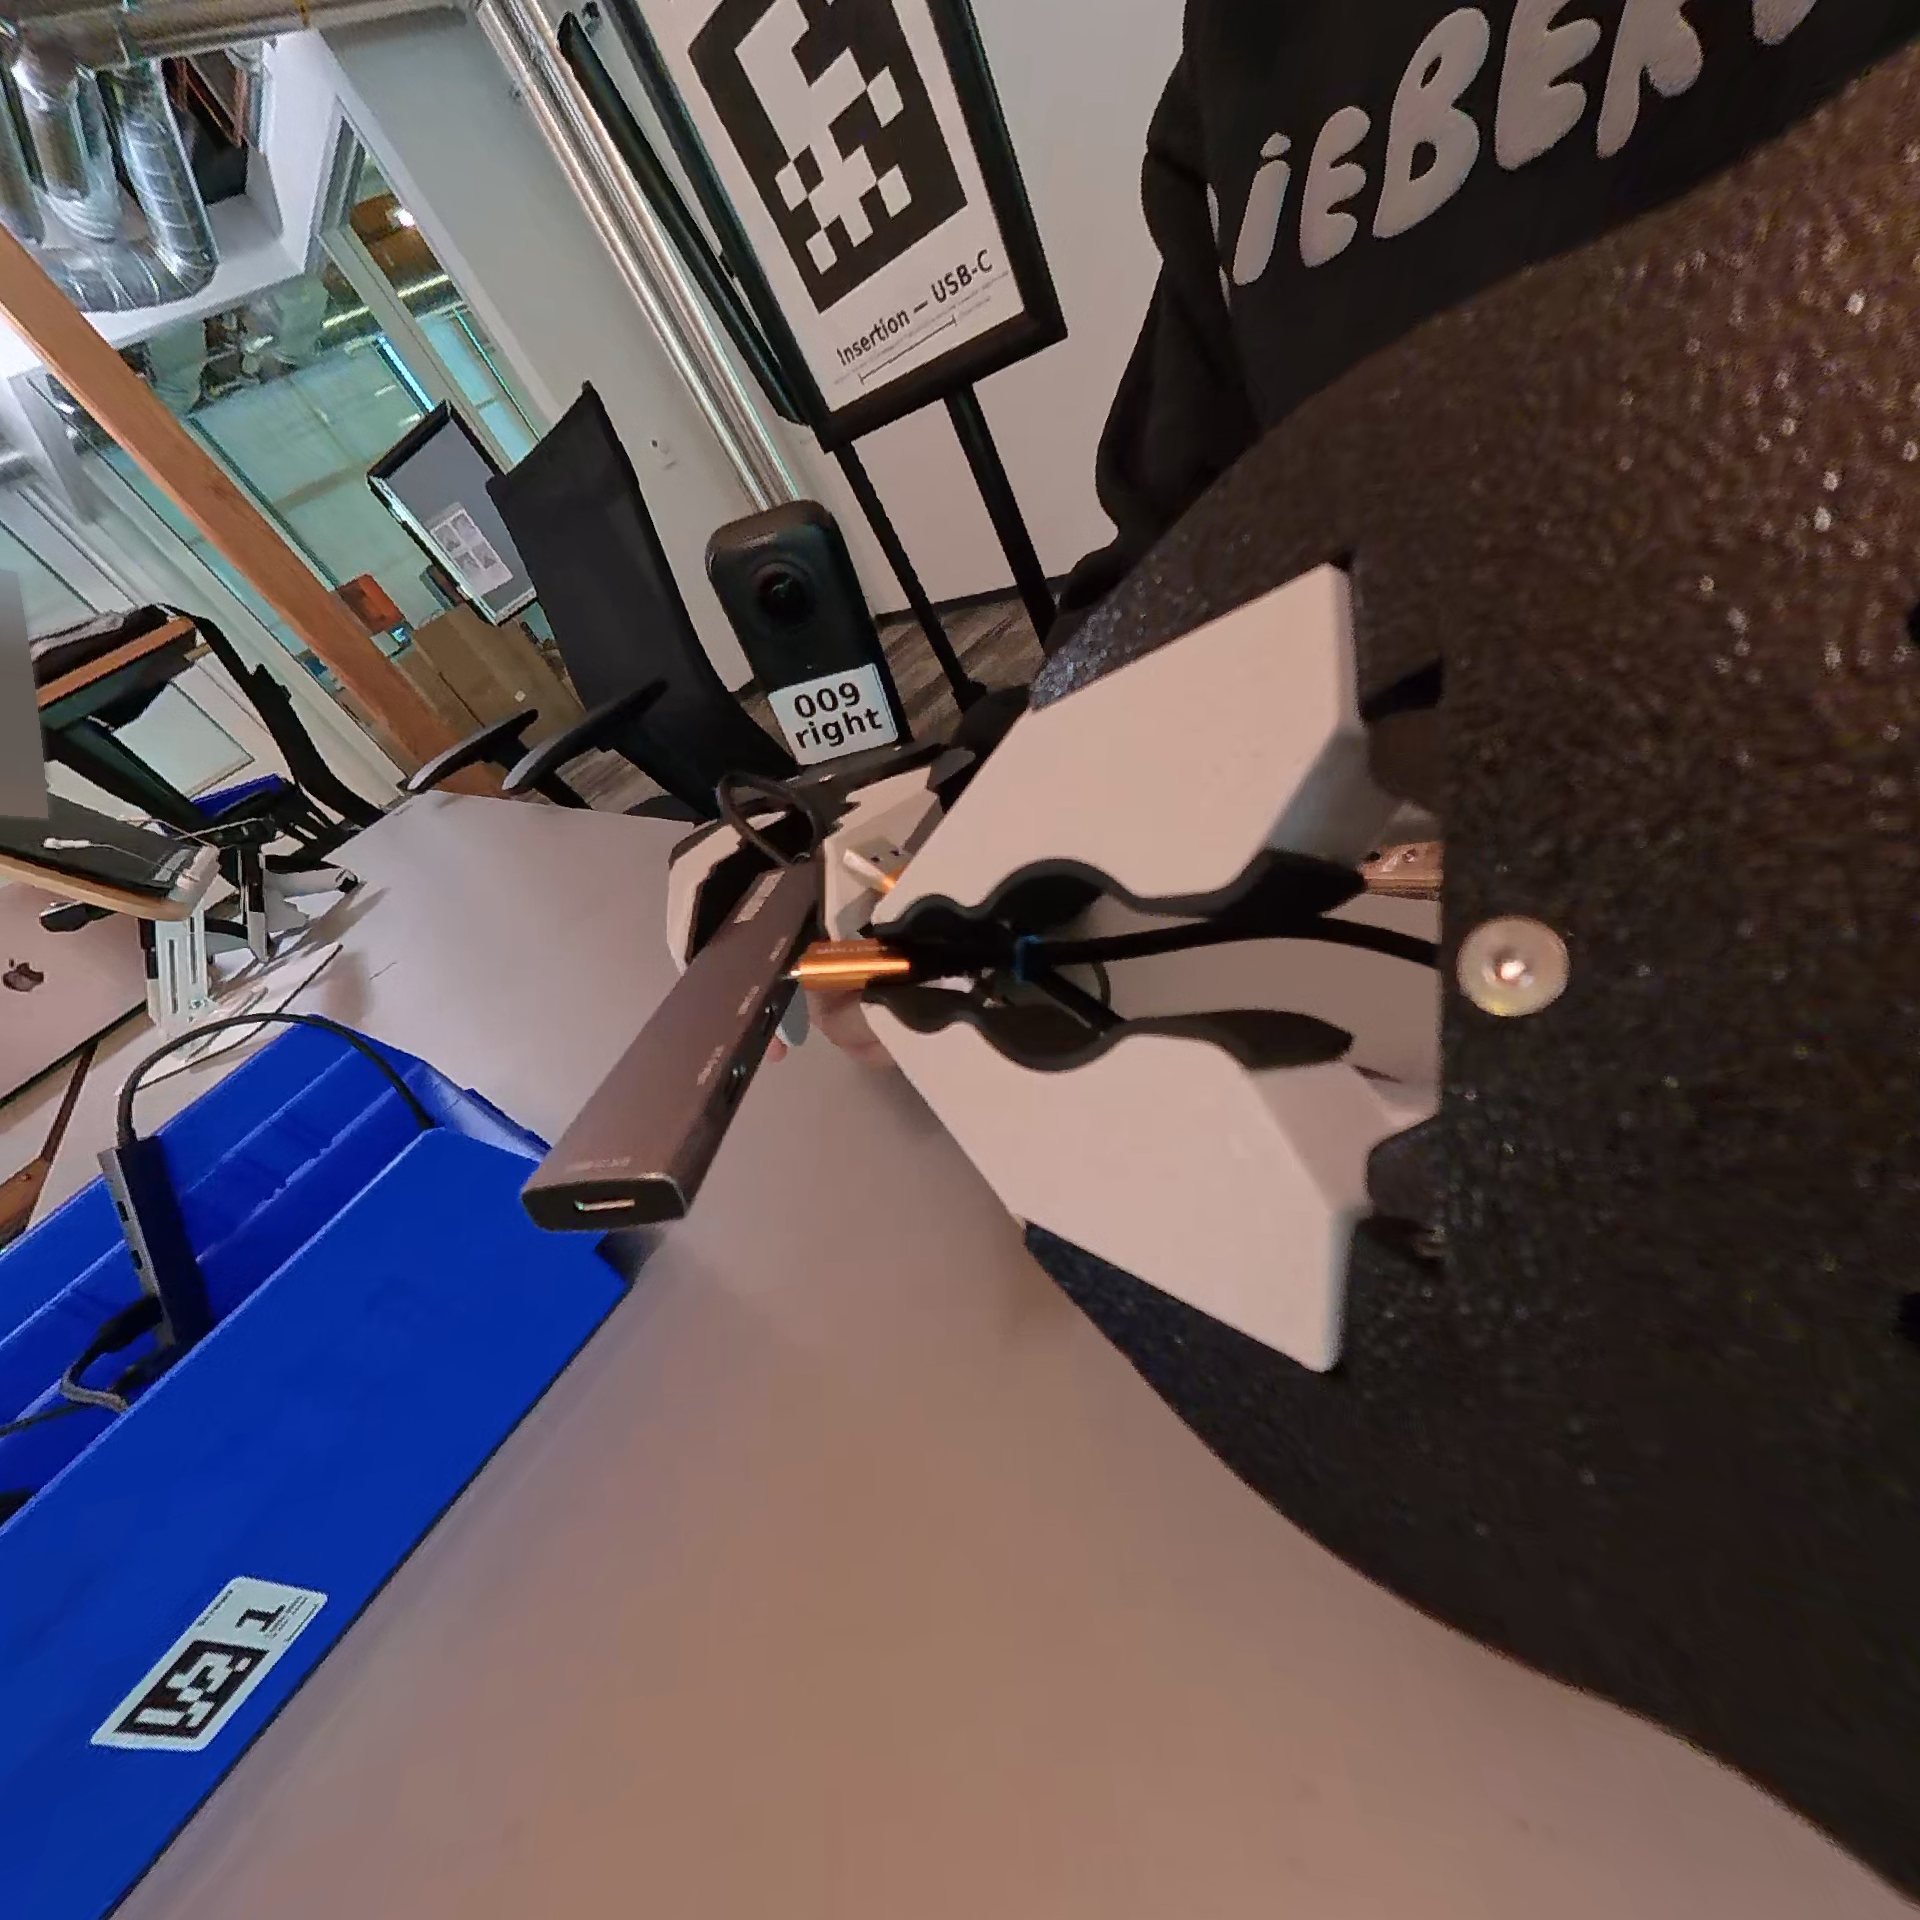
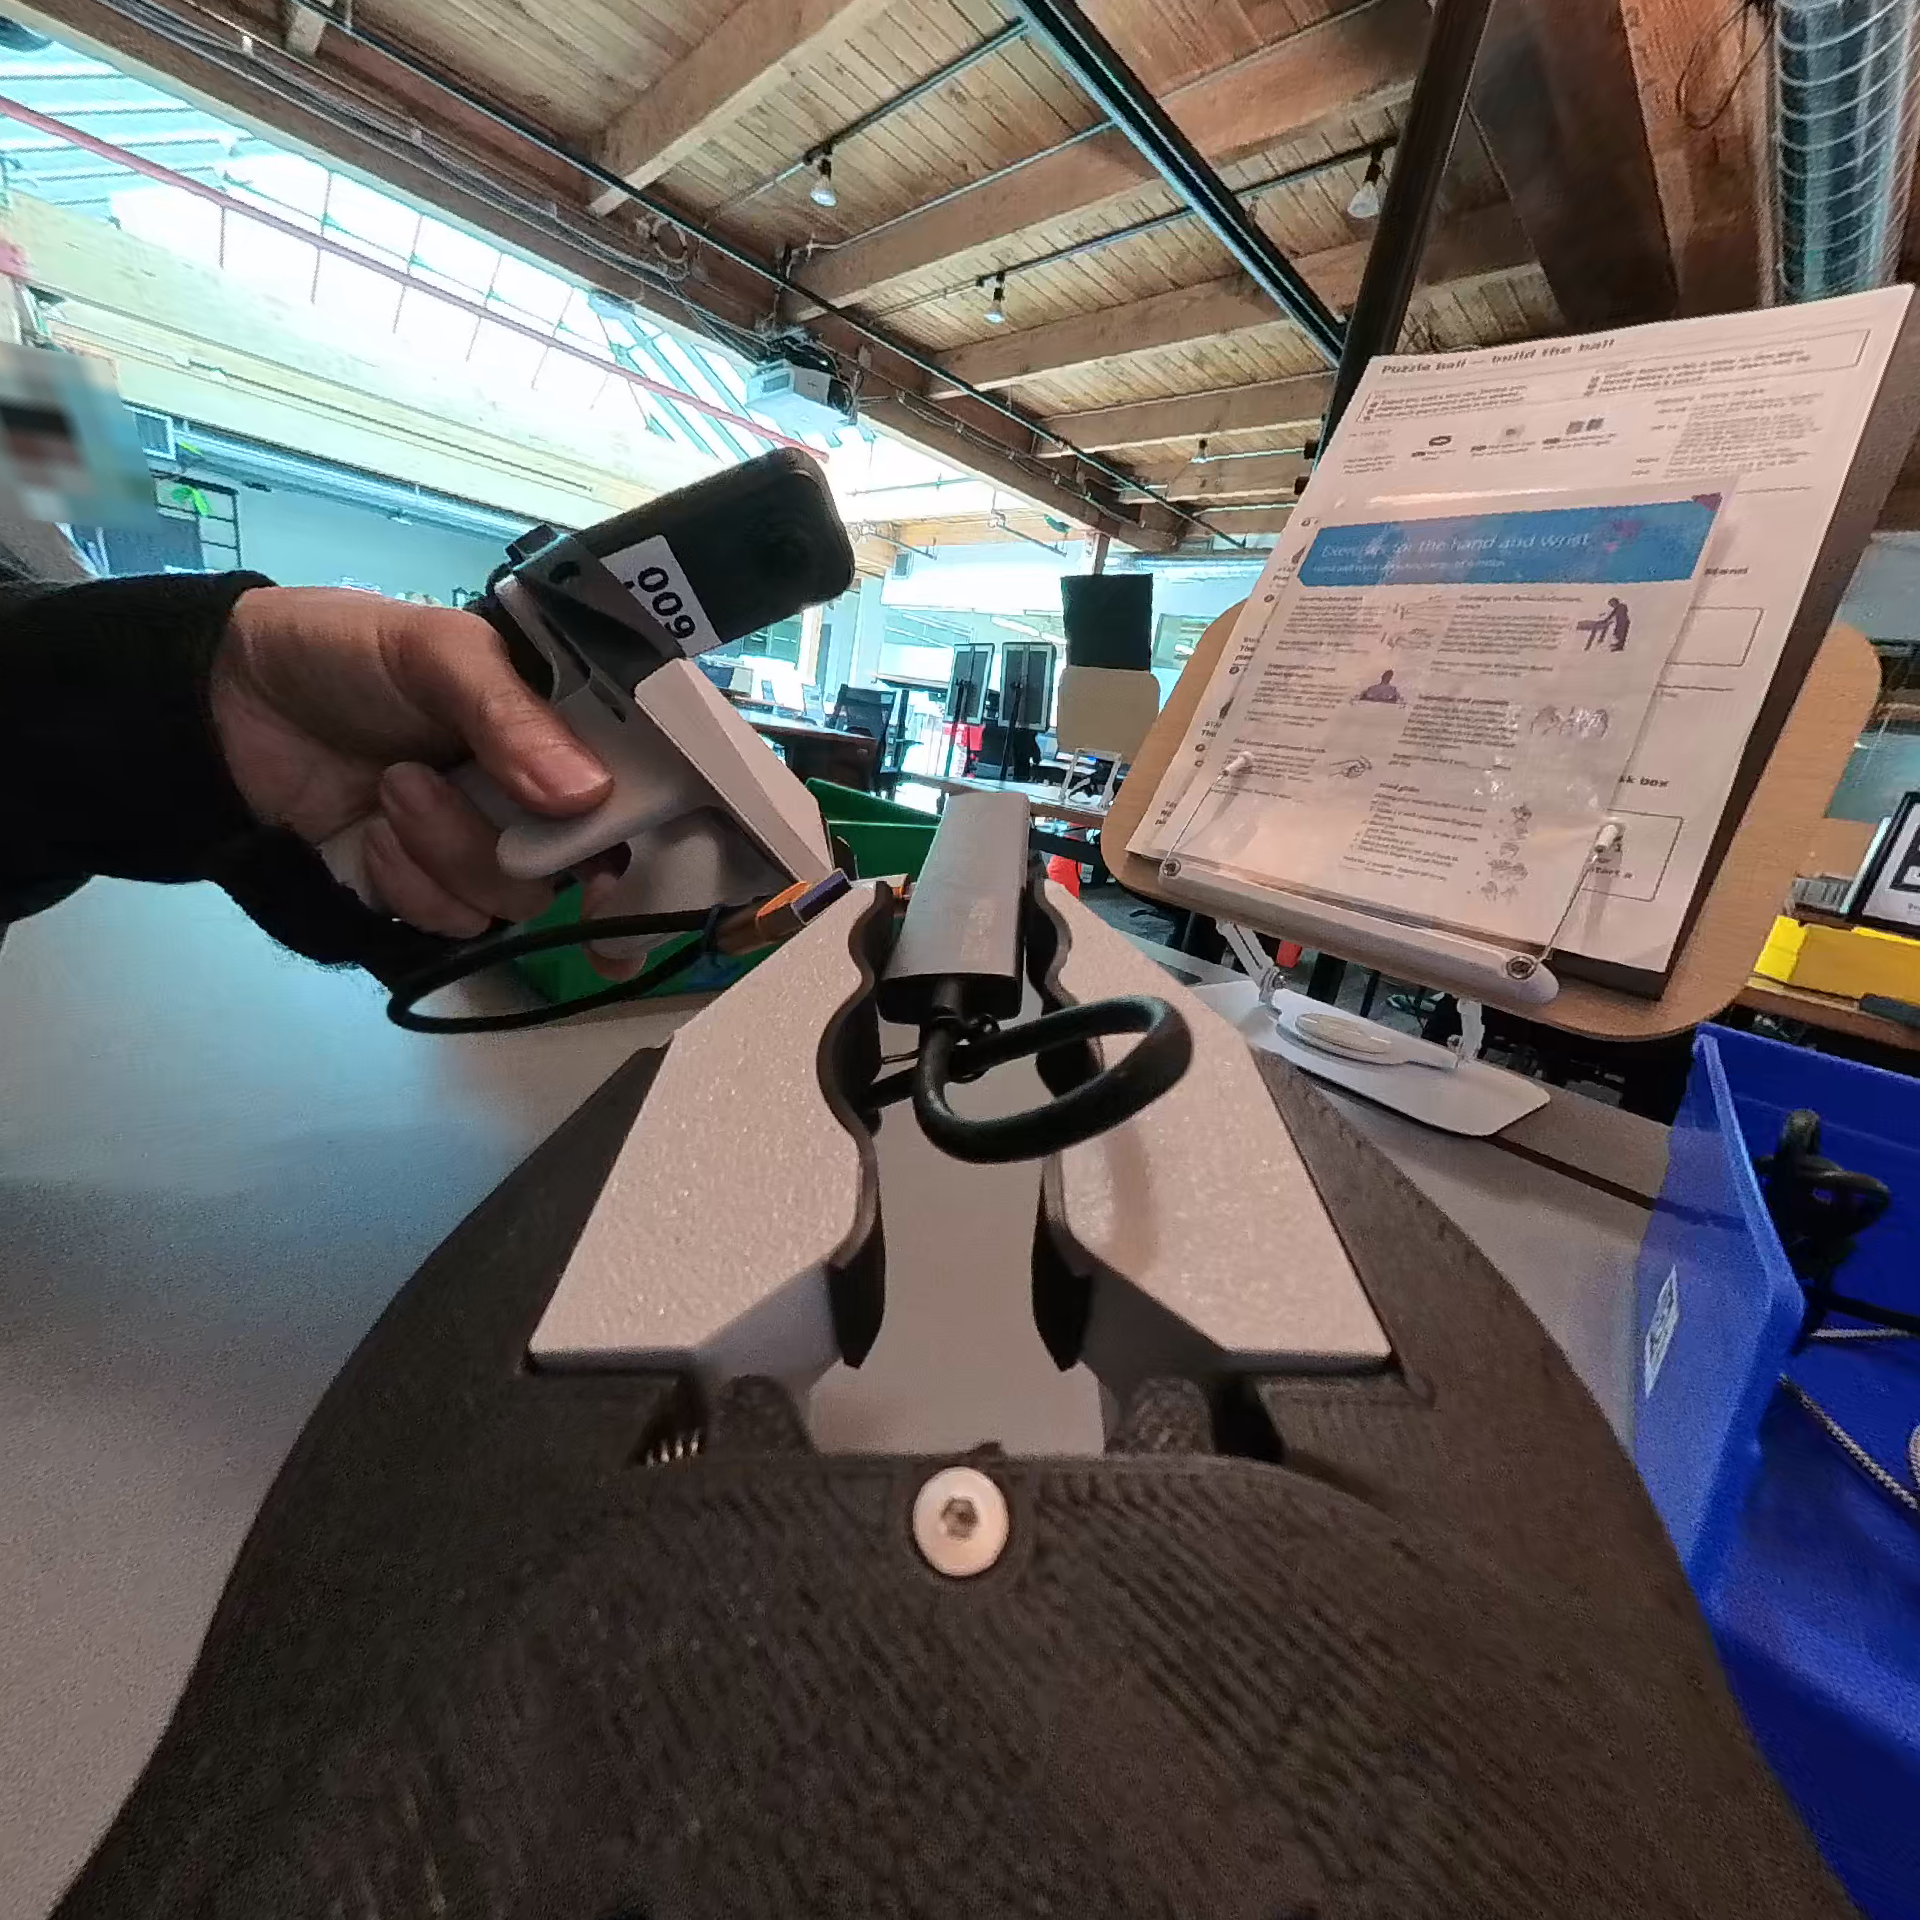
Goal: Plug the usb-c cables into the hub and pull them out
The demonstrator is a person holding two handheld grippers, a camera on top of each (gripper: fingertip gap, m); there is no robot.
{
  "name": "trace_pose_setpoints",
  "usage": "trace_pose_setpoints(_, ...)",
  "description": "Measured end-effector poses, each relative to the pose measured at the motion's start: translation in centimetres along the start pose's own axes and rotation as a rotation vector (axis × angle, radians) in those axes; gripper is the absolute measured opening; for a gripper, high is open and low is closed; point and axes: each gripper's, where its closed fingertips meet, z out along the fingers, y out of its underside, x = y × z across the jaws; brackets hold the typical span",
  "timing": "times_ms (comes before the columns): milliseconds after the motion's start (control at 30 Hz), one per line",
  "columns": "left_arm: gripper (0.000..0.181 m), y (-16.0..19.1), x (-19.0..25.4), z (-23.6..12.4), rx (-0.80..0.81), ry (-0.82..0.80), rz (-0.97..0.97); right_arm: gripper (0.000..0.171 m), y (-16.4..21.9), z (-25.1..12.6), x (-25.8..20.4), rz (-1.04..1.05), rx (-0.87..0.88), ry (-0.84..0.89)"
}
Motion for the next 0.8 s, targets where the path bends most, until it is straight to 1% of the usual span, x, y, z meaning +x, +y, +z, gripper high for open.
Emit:
trace_pose_setpoints(167,0.005,-0.5,-0.1,0.0,0.033,0.000,-0.009,0.024,0.2,0.2,0.4,-0.055,-0.029,0.049)
trace_pose_setpoints(300,0.005,-0.7,-0.4,0.1,0.064,-0.026,0.017,0.024,0.5,0.3,0.6,-0.056,-0.060,0.072)
trace_pose_setpoints(467,0.005,-0.7,-0.9,0.2,0.051,-0.094,0.068,0.024,1.0,0.4,0.5,-0.067,-0.096,0.073)
trace_pose_setpoints(633,0.006,-0.5,-1.4,0.1,0.043,-0.128,0.086,0.024,1.6,0.6,0.1,-0.090,-0.136,0.064)
trace_pose_setpoints(767,0.006,-1.2,-1.0,0.4,0.094,-0.070,0.050,0.024,0.9,0.5,0.9,-0.071,-0.091,0.106)
trace_pose_setpoints(800,0.006,-1.3,-0.9,0.6,0.099,-0.078,0.058,0.024,0.8,0.5,1.1,-0.080,-0.086,0.122)
